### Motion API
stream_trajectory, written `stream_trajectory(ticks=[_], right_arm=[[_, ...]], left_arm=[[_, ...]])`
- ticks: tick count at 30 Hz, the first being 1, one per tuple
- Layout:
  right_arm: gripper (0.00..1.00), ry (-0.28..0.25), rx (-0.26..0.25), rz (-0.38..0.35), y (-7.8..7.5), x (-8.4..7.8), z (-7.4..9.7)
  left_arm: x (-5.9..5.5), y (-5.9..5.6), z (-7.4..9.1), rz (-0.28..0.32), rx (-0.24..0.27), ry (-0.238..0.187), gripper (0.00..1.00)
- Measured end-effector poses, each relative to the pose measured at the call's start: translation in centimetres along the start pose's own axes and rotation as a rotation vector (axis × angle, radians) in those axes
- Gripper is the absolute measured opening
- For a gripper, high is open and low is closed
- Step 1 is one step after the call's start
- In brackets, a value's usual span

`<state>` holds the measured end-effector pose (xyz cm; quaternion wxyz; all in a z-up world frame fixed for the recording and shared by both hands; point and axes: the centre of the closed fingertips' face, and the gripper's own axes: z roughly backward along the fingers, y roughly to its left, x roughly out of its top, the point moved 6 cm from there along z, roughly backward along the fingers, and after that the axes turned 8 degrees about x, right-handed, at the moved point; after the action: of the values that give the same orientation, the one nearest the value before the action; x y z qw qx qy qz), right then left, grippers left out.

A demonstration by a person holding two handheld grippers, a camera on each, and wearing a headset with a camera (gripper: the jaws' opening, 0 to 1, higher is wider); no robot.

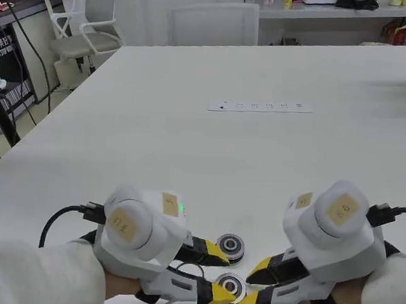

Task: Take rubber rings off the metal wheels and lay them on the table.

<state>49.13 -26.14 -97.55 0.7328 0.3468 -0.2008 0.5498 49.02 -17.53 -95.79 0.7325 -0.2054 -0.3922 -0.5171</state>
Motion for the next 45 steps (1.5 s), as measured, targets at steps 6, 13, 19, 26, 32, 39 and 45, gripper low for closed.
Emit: stream_trajectory(ticks=[6, 13, 19, 26, 32, 39, 45], right_arm=[[0.22, 0.013, 0.0, 0.023, 0.1, -0.1, -0.2], [0.21, 0.015, -0.001, 0.025, 0.0, -0.1, -0.2], [0.2, 0.015, -0.007, 0.027, -0.1, -0.1, -0.2], [0.16, 0.029, -0.01, 0.064, -0.1, -0.3, -0.3], [0.11, 0.041, -0.008, 0.102, -0.2, -0.4, -0.1], [0.01, 0.062, -0.034, 0.154, -0.4, -0.4, -0.1], [0.0, 0.033, -0.028, 0.025, -0.9, -0.4, 0.3]], left_arm=[[-0.2, -0.2, -0.3, -0.027, -0.002, 0.013, 0.19], [-0.5, -0.4, -0.5, -0.022, -0.01, -0.001, 0.16], [-1.0, -0.2, -0.6, -0.018, -0.013, -0.037, 0.15], [-1.1, 0.0, -0.7, 0.004, -0.018, -0.072, 0.15], [-1.1, 0.0, -0.6, 0.014, -0.014, -0.081, 0.15], [-1.0, -0.1, -0.5, 0.018, -0.009, -0.073, 0.15], [-1.0, -0.1, -0.4, 0.011, -0.006, -0.074, 0.15]])
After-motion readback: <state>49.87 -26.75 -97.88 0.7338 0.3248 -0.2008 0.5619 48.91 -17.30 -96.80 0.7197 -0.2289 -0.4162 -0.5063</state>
